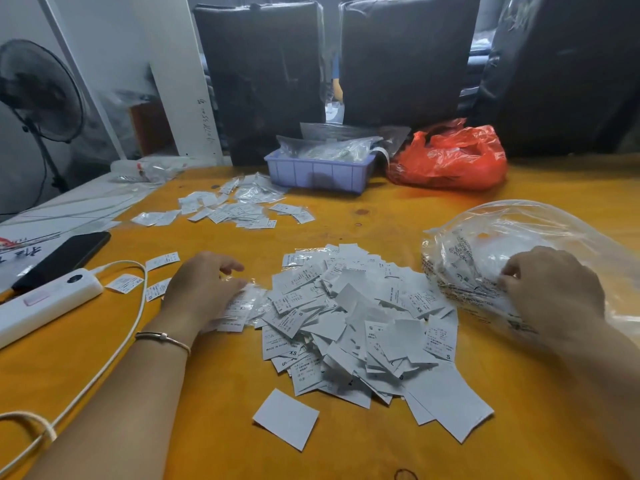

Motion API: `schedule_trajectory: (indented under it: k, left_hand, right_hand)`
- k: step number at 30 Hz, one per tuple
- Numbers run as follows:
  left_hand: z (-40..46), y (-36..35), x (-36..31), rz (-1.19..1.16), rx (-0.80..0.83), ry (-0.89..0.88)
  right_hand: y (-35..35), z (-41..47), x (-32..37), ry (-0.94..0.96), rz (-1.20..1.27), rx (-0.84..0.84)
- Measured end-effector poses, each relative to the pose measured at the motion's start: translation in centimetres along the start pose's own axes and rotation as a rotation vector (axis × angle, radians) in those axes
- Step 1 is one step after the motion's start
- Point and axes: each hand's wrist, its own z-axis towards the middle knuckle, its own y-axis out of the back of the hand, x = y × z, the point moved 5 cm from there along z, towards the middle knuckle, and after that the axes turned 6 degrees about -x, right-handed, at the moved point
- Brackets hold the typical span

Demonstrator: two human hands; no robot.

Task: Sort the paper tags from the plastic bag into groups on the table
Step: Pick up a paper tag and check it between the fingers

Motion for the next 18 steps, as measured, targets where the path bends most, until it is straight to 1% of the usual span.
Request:
schedule_trajectory:
  k: [3,5,11,14,16,18]
  left_hand:
    - [-0.3,0.6,-1.1,-0.043,-0.071,-0.061]
    - [-0.7,1.0,-2.4,-0.064,-0.089,-0.154]
    - [-3.2,0.9,-7.2,-0.191,-0.046,-0.379]
    - [-4.2,0.6,-8.7,-0.228,-0.005,-0.461]
    - [-4.7,0.4,-9.4,-0.248,0.012,-0.505]
    - [-5.0,0.4,-9.9,-0.258,0.026,-0.538]
  right_hand:
    - [0.3,0.1,0.0,0.007,0.050,-0.063]
    - [0.3,0.2,-0.1,0.003,0.086,-0.112]
    - [0.4,0.5,-0.7,-0.035,0.254,-0.256]
    - [1.2,0.1,-0.6,0.002,0.334,-0.410]
    - [2.2,-0.2,-0.5,0.046,0.413,-0.562]
    - [3.6,-0.9,-0.3,0.086,0.559,-0.725]
